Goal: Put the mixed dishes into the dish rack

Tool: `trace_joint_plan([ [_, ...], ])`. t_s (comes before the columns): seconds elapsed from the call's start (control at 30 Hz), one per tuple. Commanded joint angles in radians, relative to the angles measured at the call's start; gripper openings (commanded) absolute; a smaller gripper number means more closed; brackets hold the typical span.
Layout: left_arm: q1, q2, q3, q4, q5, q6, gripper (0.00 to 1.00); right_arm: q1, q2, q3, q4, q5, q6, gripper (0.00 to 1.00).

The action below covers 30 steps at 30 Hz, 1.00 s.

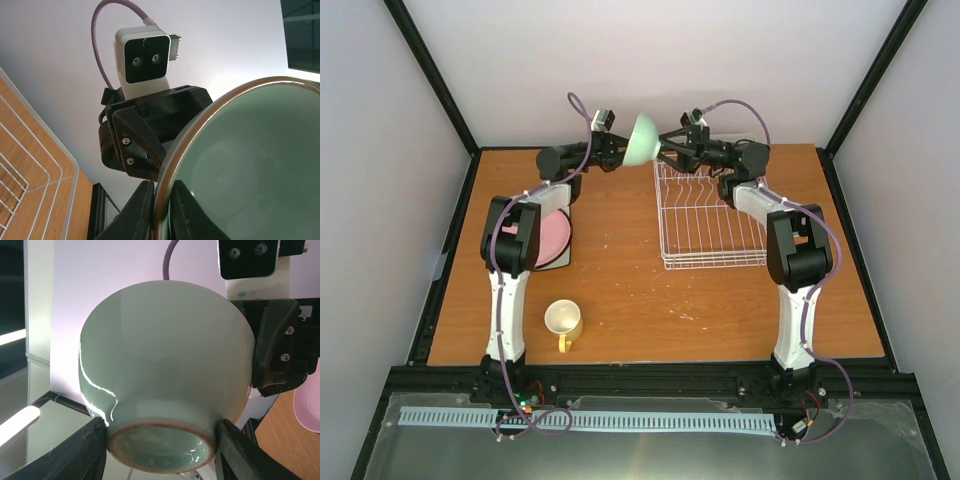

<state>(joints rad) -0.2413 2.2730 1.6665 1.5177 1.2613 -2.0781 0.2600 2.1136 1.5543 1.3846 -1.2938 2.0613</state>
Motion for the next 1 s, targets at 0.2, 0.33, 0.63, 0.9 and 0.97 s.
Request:
trace_joint_plan([
  [0.2,-0.041,0.084,0.171,0.046,0.015,0.015,0.24,-0.055,-0.031,-0.076,-0.022,0.038,-0.032,0.03],
  [0.33,-0.041,0.124,0.226,0.017,0.015,0.013,0.26,-0.082,-0.039,-0.112,-0.008,0.039,-0.032,0.03],
  [0.63,-0.041,0.226,0.366,-0.05,0.012,0.011,0.26,-0.127,-0.039,-0.172,0.01,0.026,-0.031,0.03],
  [0.9,-0.041,0.33,0.518,-0.135,0.003,0.011,0.36,-0.153,-0.028,-0.196,0.022,0.02,-0.028,0.03],
  [0.97,-0.041,0.348,0.537,-0.148,0.001,0.011,0.38,-0.161,-0.027,-0.205,0.021,0.02,-0.032,0.03],
])
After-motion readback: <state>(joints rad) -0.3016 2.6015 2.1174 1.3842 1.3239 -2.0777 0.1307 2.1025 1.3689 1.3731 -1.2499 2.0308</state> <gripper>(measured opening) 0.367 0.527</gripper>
